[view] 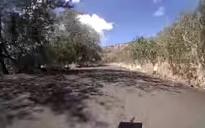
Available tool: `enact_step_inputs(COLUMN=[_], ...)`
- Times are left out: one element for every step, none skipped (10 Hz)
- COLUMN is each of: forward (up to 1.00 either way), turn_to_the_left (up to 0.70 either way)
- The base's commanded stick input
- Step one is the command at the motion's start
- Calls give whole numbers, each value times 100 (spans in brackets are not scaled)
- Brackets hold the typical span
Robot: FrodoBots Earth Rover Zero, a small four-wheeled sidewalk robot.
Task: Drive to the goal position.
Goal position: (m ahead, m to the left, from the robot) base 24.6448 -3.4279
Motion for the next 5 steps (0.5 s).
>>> enact_step_inputs(forward=[50, 50, 50, 50, 50], turn_to_the_left=[0, 0, 0, 0, 0])
